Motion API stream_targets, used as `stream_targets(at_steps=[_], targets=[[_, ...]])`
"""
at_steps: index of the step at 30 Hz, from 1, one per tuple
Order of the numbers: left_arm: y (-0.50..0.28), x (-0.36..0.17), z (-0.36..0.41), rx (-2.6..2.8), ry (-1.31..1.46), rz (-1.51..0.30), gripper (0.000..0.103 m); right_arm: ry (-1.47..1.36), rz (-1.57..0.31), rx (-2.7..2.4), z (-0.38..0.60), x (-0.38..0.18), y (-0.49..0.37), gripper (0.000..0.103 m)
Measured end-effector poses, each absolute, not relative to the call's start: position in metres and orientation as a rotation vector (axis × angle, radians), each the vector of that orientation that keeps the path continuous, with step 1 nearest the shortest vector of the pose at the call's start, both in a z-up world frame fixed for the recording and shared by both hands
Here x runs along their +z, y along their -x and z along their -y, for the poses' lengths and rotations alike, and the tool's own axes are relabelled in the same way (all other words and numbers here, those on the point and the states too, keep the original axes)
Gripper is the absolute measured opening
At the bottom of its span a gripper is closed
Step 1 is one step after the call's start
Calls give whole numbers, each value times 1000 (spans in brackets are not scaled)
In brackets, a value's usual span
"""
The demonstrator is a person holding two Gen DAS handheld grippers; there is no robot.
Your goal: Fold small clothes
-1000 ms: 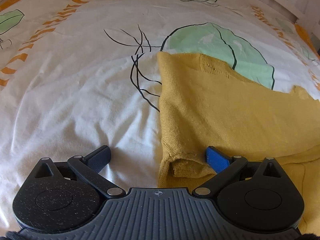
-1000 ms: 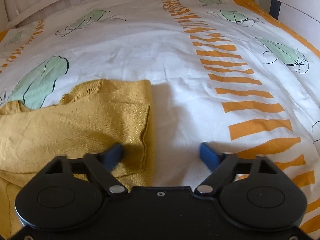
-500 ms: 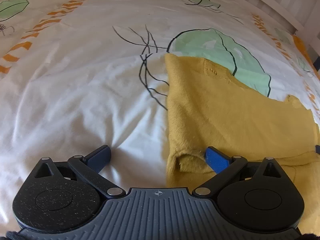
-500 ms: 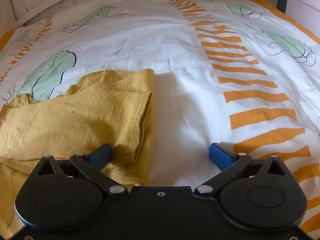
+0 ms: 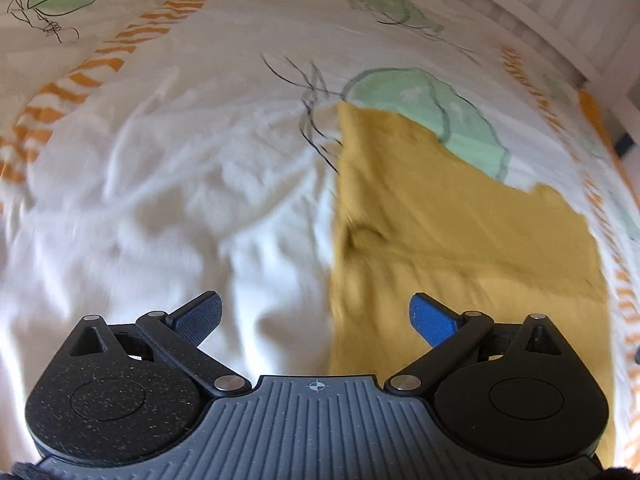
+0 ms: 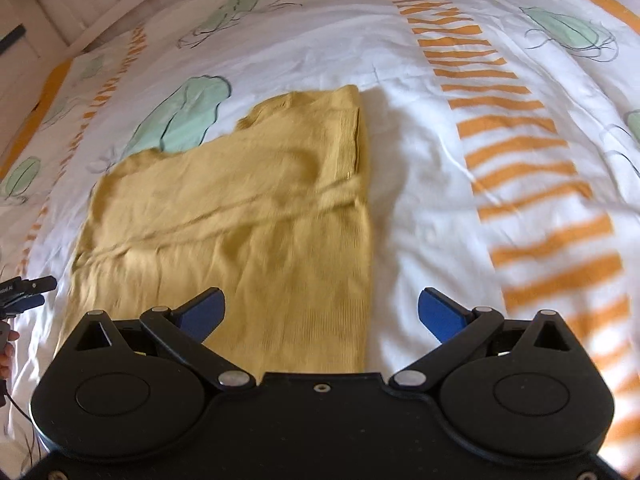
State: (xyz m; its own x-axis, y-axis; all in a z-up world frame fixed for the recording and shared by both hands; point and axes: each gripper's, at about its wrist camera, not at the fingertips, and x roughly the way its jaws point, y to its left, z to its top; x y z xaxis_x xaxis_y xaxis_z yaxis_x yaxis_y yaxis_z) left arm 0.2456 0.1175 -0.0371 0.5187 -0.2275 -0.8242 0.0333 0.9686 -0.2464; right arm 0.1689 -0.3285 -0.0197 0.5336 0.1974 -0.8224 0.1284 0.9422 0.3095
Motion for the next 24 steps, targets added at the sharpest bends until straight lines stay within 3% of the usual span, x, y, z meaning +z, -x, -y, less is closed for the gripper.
stream_targets(at_steps=[13, 24], targets=[[-123, -24, -107, -237, 141, -1002, 101, -404, -1095, 77, 329, -22, -67, 102], [-68, -35, -109, -253, 43, -934, 101, -492, -1154, 119, 317, -49, -28, 102]])
